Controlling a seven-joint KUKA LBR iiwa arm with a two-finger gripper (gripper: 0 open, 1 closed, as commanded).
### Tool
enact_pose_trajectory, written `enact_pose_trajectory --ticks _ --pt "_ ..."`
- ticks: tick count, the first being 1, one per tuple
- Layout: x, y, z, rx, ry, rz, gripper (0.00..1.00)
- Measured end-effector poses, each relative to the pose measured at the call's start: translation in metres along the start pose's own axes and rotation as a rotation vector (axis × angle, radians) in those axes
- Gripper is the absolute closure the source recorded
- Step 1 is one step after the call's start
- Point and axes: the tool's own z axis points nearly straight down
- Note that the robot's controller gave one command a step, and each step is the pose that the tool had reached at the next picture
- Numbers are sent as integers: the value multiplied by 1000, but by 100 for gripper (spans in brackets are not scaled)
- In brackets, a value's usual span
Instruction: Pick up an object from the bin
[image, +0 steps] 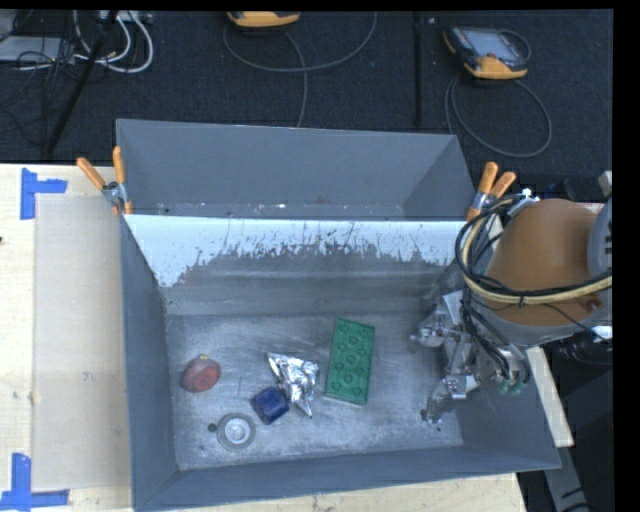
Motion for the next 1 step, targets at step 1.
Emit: enact_pose_trajectory --ticks 1 --pt "-28 110 52 -4 1 -71 0"
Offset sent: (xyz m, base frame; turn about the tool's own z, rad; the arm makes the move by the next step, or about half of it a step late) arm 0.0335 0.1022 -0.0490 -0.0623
